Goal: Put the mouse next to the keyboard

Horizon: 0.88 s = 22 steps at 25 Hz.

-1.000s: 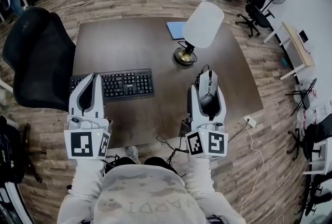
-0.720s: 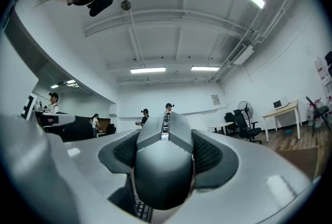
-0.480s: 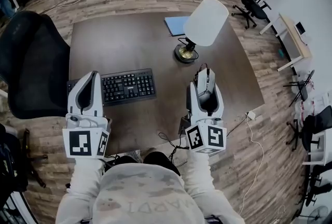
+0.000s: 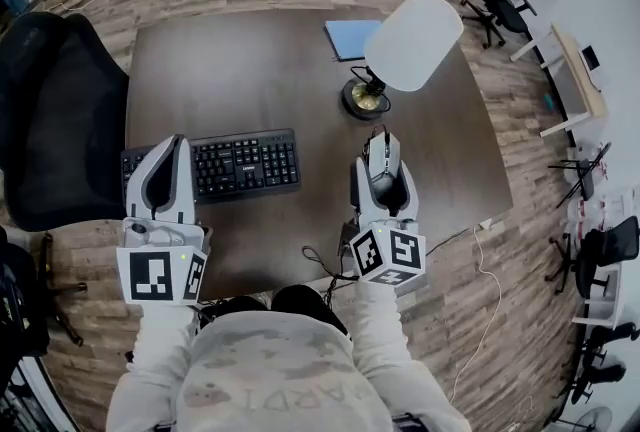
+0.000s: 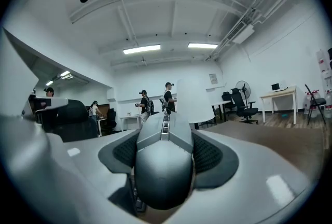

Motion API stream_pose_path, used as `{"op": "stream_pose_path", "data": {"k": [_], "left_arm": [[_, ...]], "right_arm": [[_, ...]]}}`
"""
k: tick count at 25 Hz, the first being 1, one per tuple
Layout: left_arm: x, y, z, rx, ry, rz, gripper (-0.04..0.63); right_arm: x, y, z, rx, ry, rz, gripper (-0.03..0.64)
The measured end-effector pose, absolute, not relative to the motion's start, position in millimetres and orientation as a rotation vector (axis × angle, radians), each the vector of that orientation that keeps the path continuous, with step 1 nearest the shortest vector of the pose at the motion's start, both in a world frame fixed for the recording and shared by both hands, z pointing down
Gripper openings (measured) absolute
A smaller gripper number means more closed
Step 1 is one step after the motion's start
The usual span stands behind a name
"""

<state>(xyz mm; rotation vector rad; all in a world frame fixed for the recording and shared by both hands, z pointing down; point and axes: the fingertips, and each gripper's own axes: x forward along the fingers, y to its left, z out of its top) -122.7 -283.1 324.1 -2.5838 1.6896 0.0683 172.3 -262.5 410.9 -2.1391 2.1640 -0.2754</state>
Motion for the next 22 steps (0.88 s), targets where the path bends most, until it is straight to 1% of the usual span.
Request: {"op": "stream_pose_path", "data": {"k": [12,22], "left_arm": [[-107,-322,349,-2.568,1.795,0.003,0.007],[-112,-333,368,-2.522,1.913,-0.04,0.008]], "right_arm": [[177,-324,487,-2.124,2.317,-0.519,0.308],[163,-351,550,-2.083,2.458,-0.727,0.308]]}}
